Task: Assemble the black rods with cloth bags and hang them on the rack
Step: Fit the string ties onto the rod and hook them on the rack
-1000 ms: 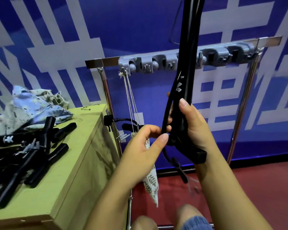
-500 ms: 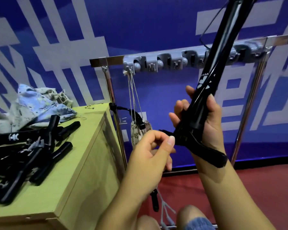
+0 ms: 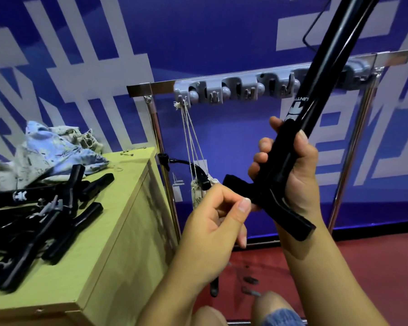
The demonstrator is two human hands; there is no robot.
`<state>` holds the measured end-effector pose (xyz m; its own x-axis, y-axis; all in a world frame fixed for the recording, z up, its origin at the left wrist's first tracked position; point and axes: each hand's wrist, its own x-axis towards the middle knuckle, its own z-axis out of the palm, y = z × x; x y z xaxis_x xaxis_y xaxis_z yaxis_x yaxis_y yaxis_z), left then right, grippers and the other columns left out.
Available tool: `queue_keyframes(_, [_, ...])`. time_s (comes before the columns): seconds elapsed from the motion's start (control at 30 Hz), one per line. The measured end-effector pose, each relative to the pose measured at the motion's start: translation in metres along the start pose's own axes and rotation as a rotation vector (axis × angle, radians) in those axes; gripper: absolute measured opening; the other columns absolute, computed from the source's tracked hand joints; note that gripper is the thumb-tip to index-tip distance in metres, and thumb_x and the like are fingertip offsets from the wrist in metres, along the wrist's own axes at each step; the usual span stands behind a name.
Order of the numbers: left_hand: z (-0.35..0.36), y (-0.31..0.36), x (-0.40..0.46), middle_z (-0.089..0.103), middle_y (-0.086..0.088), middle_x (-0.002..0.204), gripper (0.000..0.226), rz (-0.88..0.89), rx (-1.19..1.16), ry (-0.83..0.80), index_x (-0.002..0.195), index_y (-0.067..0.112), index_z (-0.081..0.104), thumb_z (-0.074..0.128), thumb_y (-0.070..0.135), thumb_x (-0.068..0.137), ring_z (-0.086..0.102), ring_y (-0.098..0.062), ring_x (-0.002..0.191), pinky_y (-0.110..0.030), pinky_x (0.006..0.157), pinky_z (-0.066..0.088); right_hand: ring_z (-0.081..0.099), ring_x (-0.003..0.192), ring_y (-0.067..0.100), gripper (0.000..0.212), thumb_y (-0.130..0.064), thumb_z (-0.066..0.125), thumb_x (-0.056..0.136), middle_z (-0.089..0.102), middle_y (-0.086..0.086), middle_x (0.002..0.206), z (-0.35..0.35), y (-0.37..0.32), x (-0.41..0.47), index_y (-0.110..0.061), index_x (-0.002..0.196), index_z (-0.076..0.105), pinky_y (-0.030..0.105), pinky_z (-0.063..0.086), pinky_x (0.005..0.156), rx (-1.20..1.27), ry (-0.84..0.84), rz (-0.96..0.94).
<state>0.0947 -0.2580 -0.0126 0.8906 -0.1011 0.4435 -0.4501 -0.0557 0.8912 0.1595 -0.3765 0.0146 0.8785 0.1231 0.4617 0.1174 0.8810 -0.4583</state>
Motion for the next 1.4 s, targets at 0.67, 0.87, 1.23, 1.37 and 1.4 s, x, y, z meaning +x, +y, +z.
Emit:
queue_keyframes(0.67, [0.002, 0.008, 0.005, 0.042, 0.009, 0.041, 0.029, -0.227, -0.239, -0.075, 0.068, 0.011, 0.041, 0.062, 0.011, 0.088, 0.03, -0.005, 0.033, -0.014, 0.037, 0.025, 0.053, 0.048, 0.011, 0.017, -0.029, 0.046, 0.09, 0.053, -0.002, 0.061, 0.033, -0.005, -0.03, -0.015, 0.099, 0.054, 0.019, 0.045, 0.051, -0.171, 0.307, -0.302])
queue_keyframes(0.87, [-0.012, 0.007, 0.005, 0.055, -0.002, 0.053, 0.023, -0.304, -0.299, -0.128, 0.08, 0.014, 0.051, 0.064, 0.032, 0.082, 0.045, -0.012, 0.038, -0.019, 0.04, 0.037, 0.064, 0.065, 0.015, 0.026, -0.029, 0.048, 0.091, 0.056, -0.001, 0.071, 0.049, 0.002, -0.042, -0.01, 0.108, 0.046, 0.029, 0.053, 0.066, -0.348, 0.458, -0.535])
queue_keyframes(1.23, [-0.019, 0.04, 0.039, 0.055, -0.006, 0.071, 0.023, -0.309, -0.984, -0.195, 0.089, 0.006, 0.065, 0.043, 0.001, 0.086, 0.029, 0.0, 0.039, -0.01, 0.038, 0.023, 0.071, 0.072, 0.014, 0.054, -0.063, 0.043, 0.069, 0.072, 0.005, 0.083, 0.01, 0.019, -0.063, -0.018, 0.087, 0.067, 0.037, 0.057, 0.064, -0.448, 0.463, 0.102])
queue_keyframes(1.37, [-0.003, 0.038, 0.043, 0.062, -0.012, 0.075, 0.018, -0.336, -0.886, -0.155, 0.082, 0.003, 0.065, 0.048, -0.004, 0.082, 0.04, -0.002, 0.042, -0.01, 0.04, 0.032, 0.065, 0.068, 0.013, 0.063, -0.078, 0.066, 0.047, 0.069, -0.001, 0.074, 0.0, 0.009, -0.07, -0.025, 0.082, 0.068, 0.03, 0.05, 0.065, -0.722, -0.138, 0.484])
queue_keyframes(1.4, [0.001, 0.037, 0.043, 0.064, -0.013, 0.078, 0.017, -0.356, -0.845, -0.168, 0.082, 0.003, 0.064, 0.048, -0.003, 0.078, 0.043, -0.003, 0.044, -0.011, 0.042, 0.036, 0.065, 0.068, 0.012, 0.049, -0.06, 0.077, 0.056, 0.069, 0.0, 0.075, -0.003, 0.005, -0.073, -0.022, 0.084, 0.068, 0.026, 0.052, 0.064, -0.719, -0.295, 0.524])
